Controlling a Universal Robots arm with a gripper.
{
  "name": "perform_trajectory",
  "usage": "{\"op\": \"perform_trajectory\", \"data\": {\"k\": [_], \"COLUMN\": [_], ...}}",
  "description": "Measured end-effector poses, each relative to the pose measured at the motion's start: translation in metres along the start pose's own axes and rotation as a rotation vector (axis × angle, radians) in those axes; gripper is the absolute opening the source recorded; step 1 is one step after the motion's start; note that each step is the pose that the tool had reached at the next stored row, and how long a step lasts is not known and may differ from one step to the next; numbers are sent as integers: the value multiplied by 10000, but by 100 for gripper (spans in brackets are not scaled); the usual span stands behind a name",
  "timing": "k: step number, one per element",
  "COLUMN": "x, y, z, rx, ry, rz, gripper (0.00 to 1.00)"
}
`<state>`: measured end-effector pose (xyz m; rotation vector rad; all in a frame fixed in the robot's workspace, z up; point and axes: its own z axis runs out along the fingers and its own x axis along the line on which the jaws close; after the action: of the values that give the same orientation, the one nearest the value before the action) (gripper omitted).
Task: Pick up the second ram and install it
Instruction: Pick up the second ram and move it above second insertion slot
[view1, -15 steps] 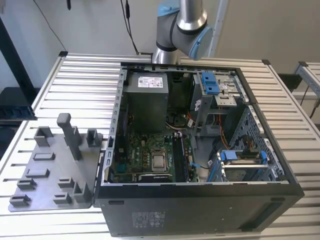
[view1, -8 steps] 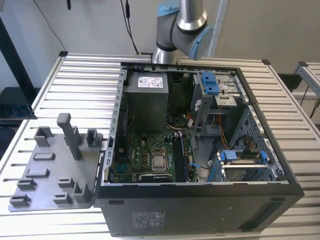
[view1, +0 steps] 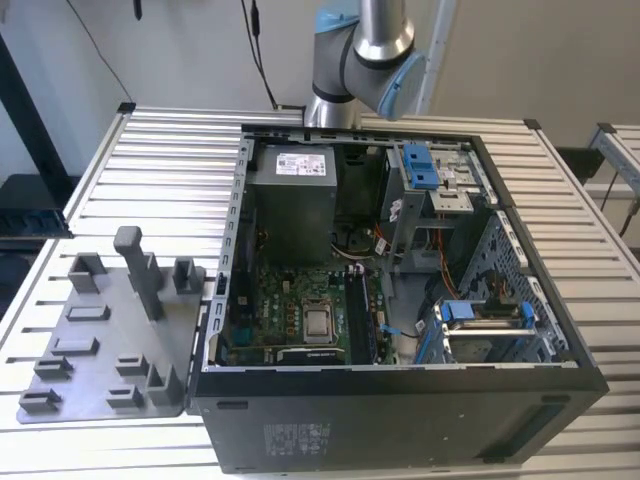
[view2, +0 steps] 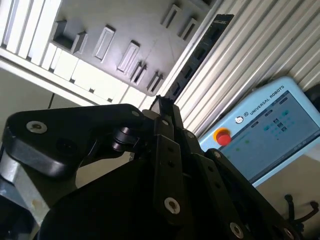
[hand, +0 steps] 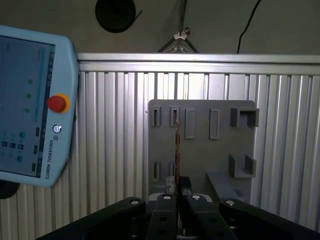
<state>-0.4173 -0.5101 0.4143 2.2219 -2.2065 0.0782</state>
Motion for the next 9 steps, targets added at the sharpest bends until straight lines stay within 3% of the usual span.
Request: {"op": "perform_trajectory", "data": {"k": [3, 9], "x": [0, 1], "y": [-37, -189], "z": [1, 4], "rx": [-1, -2], "ry": [1, 2], "rz": [0, 0], "gripper": [14, 14]}}
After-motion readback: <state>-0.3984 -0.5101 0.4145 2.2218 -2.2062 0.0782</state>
